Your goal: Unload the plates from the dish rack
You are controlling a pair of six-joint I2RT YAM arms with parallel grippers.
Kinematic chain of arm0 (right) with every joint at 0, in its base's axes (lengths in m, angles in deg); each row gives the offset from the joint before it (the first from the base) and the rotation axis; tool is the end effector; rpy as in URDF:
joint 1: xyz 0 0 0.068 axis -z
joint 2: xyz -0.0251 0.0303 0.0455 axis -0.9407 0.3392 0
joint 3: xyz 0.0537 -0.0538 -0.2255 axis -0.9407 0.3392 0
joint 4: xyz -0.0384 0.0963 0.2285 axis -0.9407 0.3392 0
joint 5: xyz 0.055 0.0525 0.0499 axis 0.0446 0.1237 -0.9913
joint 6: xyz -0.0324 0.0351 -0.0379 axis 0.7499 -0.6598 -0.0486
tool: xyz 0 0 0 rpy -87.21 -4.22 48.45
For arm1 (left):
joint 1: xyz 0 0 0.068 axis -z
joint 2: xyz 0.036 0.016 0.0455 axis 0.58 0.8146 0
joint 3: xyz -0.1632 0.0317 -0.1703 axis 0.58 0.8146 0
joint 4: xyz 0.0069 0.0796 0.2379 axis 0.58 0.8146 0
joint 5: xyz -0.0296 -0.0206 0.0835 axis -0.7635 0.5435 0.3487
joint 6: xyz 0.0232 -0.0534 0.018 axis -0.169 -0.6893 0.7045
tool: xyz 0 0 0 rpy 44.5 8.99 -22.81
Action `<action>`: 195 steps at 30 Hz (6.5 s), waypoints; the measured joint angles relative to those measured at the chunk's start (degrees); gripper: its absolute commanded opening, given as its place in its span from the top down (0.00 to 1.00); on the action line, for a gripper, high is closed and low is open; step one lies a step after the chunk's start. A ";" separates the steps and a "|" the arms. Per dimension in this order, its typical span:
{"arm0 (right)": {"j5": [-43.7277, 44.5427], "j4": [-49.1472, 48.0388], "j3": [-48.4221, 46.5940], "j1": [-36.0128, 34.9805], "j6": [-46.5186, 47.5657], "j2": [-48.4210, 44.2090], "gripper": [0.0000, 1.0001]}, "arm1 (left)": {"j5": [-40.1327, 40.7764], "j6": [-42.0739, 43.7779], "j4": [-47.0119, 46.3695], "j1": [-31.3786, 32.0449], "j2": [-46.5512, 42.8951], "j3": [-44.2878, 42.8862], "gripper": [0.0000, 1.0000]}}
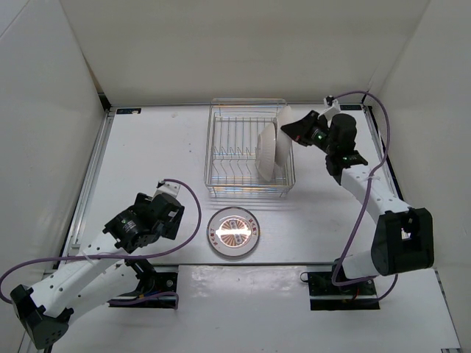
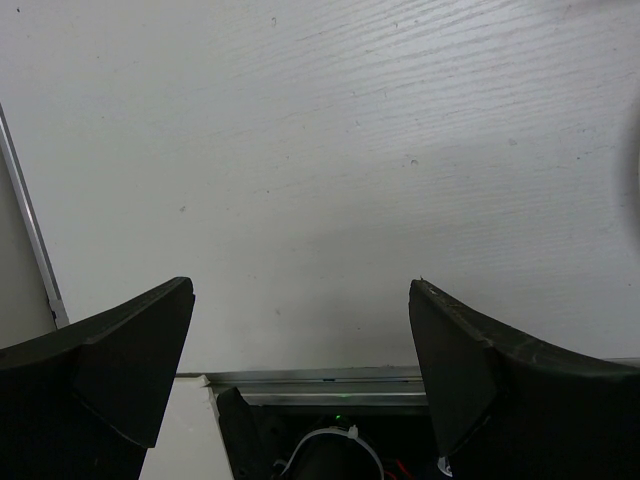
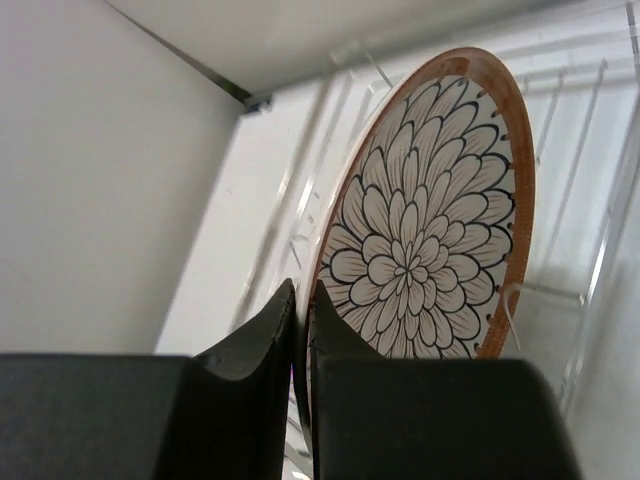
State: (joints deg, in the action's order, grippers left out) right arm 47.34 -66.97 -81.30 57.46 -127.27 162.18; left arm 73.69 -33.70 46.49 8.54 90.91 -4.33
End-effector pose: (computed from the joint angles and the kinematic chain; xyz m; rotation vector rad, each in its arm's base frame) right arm 0.3238 0.0898 0.2849 0.1323 1.7704 0.9871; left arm 0.1159 -0.0779 0.2216 0.4083 2.4187 0.3205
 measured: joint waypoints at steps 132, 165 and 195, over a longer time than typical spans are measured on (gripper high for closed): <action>13.07 33.35 6.80 1.44 18.64 -16.98 0.35 | -0.20 0.02 0.42 0.00 2.40 0.00 0.01; -11.06 11.37 -5.99 -4.42 14.97 8.31 0.96 | -0.52 0.07 0.37 -0.02 1.11 0.00 0.01; -5.09 18.18 -17.42 -4.42 11.23 10.12 1.00 | -0.52 0.07 0.37 -0.02 1.09 0.00 0.01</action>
State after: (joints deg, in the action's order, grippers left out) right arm 42.24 -48.79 -98.72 53.05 -116.03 172.30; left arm 73.17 -33.64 46.86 8.52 92.00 -4.33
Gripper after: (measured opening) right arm 0.076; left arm 0.992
